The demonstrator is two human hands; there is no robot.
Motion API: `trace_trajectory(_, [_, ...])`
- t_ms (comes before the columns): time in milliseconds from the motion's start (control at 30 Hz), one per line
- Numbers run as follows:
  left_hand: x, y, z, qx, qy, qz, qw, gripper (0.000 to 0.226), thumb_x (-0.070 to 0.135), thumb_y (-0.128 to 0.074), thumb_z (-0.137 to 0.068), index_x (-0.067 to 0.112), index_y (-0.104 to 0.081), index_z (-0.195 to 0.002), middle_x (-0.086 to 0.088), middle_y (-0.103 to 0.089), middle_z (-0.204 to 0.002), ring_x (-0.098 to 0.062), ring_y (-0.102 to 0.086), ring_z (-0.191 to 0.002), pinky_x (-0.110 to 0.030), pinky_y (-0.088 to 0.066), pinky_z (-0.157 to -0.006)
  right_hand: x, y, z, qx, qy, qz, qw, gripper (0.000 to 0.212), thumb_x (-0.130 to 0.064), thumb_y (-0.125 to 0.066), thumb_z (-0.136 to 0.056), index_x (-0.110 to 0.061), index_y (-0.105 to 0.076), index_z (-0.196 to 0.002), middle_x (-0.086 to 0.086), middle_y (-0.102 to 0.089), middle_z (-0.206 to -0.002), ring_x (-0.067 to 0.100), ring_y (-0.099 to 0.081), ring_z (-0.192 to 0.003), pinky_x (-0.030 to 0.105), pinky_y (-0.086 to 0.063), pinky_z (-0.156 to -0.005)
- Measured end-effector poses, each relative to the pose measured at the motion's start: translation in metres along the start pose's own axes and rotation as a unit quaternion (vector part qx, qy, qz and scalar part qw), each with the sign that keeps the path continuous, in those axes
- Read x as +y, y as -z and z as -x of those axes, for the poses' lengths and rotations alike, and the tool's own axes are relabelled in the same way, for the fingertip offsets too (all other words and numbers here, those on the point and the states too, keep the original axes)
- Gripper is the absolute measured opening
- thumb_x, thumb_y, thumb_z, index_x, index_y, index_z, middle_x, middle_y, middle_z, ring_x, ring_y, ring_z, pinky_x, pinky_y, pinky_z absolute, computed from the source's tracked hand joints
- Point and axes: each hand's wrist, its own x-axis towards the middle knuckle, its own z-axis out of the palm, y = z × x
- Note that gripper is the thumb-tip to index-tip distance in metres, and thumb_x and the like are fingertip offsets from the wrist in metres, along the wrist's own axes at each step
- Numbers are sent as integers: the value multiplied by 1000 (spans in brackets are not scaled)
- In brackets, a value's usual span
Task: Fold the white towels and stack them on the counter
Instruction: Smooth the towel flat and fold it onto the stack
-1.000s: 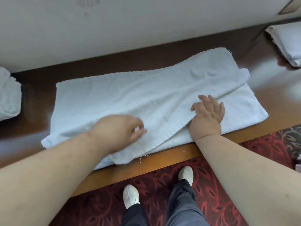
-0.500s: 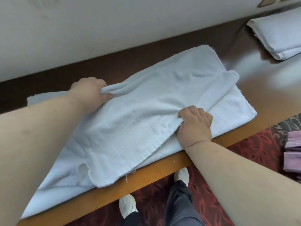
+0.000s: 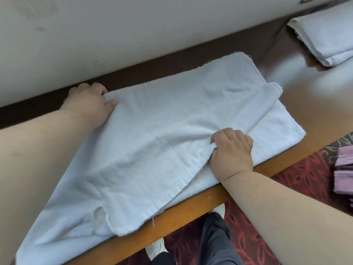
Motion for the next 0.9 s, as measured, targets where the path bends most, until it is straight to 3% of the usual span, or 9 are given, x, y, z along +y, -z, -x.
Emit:
trace_trajectory(133, [8,2,2,42,6,-20,999,35,49,-51,-95,16,-52,-107,-20,-58,-109,-42,-53,-98,-49,-47,-84,-2,2,0,-12,-3,3,1000,25,-19,-38,-68,-20,-60,-80,-2,-52,-81,25,-49,-77,34,-25,-81])
trace_trajectory(233, [48,8,3,118,-57,-16,991,39,15,-58,-89,14,-52,-127,-25,-50,-122,-45,-46,-111,-54,-42,-91,-2,4,0,-28,-5,7,1000,24,-21,-38,-69,-20,-60,-80,-1,-52,-81,25,-48,-78,36,-27,-81])
trace_trajectory(333, [129,14,5,50,-250,82,964,56,12,-52,-90,23,-41,-145,-11,-39,-147,-35,-36,-130,-48,-35,-107,-4,7,-1,-46,-12,0,999,27,-21,-36,-68,-20,-60,-80,-2,-53,-82,25,-50,-79,35,-27,-81])
trace_trajectory(433, [206,-1,4,-50,-365,50,928,58,35,-42,-102,31,-21,-155,0,-14,-163,-24,-14,-148,-41,-15,-120,-3,8,0,-64,-20,-2,998,27,-21,-36,-67,-21,-59,-80,-3,-53,-83,24,-49,-80,35,-28,-80])
trace_trajectory(533, [234,-25,-6,-118,-358,-58,924,64,55,-26,-101,37,2,-155,9,14,-164,-19,10,-150,-45,2,-121,-2,5,0,-64,-26,-19,997,19,-17,-44,-64,-20,-57,-77,-3,-51,-82,25,-48,-78,37,-31,-80])
trace_trajectory(633, [232,-35,-19,-113,-359,-57,925,70,63,-20,-95,41,10,-153,13,17,-162,-19,12,-150,-47,6,-120,-1,5,-1,-60,-27,-33,997,23,-18,-38,-64,-19,-57,-77,-3,-50,-81,24,-47,-77,37,-32,-83])
trace_trajectory(700, [234,-32,-27,-109,-349,-22,930,72,66,-17,-91,39,6,-154,11,7,-164,-18,4,-151,-46,-2,-120,-1,5,-1,-57,-24,-37,997,22,-18,-37,-65,-19,-57,-76,-3,-49,-80,24,-46,-76,35,-31,-84])
trace_trajectory(800, [243,-20,-48,-20,-259,60,964,66,59,-31,-96,29,-21,-154,-4,-27,-158,-29,-27,-143,-51,-23,-111,-1,5,0,-58,-23,-37,997,20,-18,-39,-65,-19,-56,-75,-3,-48,-79,23,-45,-74,32,-29,-84])
trace_trajectory(900, [247,-7,-71,-12,-152,25,988,80,70,-48,-85,20,-36,-146,-12,-43,-144,-35,-40,-131,-49,-34,-104,0,3,-1,-58,-24,-33,997,18,-22,-43,-65,-20,-56,-76,-3,-49,-80,23,-45,-75,31,-28,-83])
